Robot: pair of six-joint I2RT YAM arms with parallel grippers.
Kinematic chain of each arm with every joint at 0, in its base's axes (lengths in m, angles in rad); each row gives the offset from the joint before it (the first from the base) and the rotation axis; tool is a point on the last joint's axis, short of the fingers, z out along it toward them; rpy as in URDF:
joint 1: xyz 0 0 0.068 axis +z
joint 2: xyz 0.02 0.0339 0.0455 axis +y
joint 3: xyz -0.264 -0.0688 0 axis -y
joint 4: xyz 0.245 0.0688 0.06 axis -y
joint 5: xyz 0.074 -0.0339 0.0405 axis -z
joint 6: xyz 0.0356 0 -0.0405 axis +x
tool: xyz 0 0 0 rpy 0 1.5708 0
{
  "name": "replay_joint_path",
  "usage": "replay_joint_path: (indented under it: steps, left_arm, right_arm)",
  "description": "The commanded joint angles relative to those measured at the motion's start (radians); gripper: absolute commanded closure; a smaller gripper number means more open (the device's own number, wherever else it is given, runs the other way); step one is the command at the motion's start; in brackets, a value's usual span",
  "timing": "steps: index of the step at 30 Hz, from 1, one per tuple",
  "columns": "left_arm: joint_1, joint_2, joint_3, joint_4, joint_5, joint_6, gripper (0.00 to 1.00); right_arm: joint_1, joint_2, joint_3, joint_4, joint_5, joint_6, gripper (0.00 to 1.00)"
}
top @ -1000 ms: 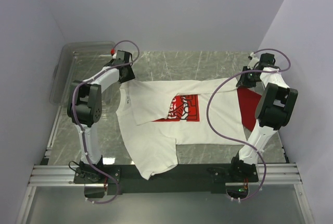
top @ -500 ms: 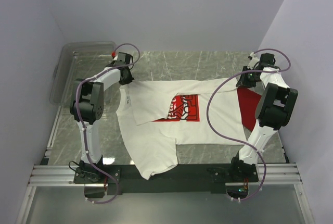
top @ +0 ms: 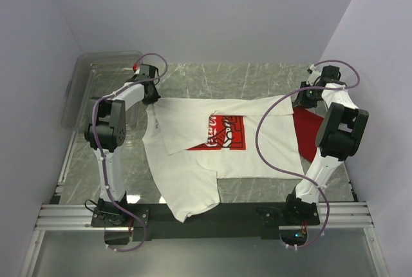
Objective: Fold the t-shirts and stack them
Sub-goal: Fold the tshirt
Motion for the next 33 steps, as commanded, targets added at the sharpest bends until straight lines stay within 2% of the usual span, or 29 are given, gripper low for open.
replay_joint_path:
  steps: [1, 4, 8, 9, 13, 18, 21, 22, 24, 25, 26, 27, 29, 30, 31, 32, 33]
  left_arm:
    - [0.02, 0.012, 0.051, 0.011, -0.011, 0.038, 0.95]
    - [0.02, 0.009, 0.065, 0.013, 0.018, 0.046, 0.94]
    - [0.02, -0.02, 0.069, 0.027, 0.09, 0.048, 0.77]
    - [0.018, -0.028, 0.072, 0.031, 0.123, 0.048, 0.75]
    - [0.012, -0.095, 0.072, 0.053, 0.208, 0.058, 0.68]
    - [0.005, -0.209, 0.007, 0.118, 0.321, 0.092, 0.59]
    - [0.002, -0.332, -0.096, 0.19, 0.375, 0.118, 0.52]
    - [0.002, -0.405, -0.127, 0.209, 0.384, 0.141, 0.48]
    - [0.0, -0.486, -0.223, 0.235, 0.387, 0.164, 0.45]
    - [-0.001, -0.575, -0.259, 0.264, 0.389, 0.197, 0.44]
    - [-0.001, -0.624, -0.294, 0.272, 0.369, 0.212, 0.41]
    - [-0.001, -0.724, -0.366, 0.281, 0.363, 0.219, 0.4]
    - [0.0, -0.834, -0.447, 0.313, 0.342, 0.244, 0.31]
    - [0.0, -0.891, -0.531, 0.327, 0.3, 0.239, 0.25]
    - [0.0, -1.003, -0.572, 0.333, 0.273, 0.218, 0.17]
    - [0.002, -1.06, -0.637, 0.329, 0.245, 0.204, 0.01]
    - [0.002, -1.117, -0.668, 0.323, 0.228, 0.193, 0.01]
  right_arm:
    - [0.003, -0.034, 0.026, 0.025, 0.008, 0.003, 0.8]
    - [0.003, -0.037, 0.028, 0.019, 0.004, -0.009, 0.78]
    - [0.003, -0.078, 0.016, 0.022, -0.016, -0.035, 0.69]
    - [0.003, -0.092, 0.014, 0.024, -0.019, -0.041, 0.65]
    - [0.003, -0.163, -0.015, 0.027, -0.041, -0.1, 0.58]
    - [0.005, -0.263, -0.063, -0.012, -0.179, -0.234, 0.55]
    - [0.014, -0.325, -0.116, -0.073, -0.29, -0.392, 0.52]
    - [0.019, -0.359, -0.144, -0.129, -0.321, -0.507, 0.51]
    - [0.037, -0.405, -0.185, -0.188, -0.414, -0.634, 0.5]
    - [0.043, -0.454, -0.225, -0.281, -0.458, -0.813, 0.49]
    - [0.051, -0.483, -0.251, -0.326, -0.49, -0.901, 0.49]
    - [0.068, -0.513, -0.305, -0.423, -0.553, -1.093, 0.46]
    - [0.097, -0.598, -0.366, -0.521, -0.599, -1.286, 0.4]
    - [0.153, -0.623, -0.398, -0.556, -0.607, -1.36, 0.34]
    - [0.192, -0.669, -0.455, -0.596, -0.596, -1.461, 0.32]
    - [0.238, -0.691, -0.481, -0.595, -0.581, -1.473, 0.31]
    - [0.36, -0.712, -0.504, -0.585, -0.564, -1.453, 0.31]
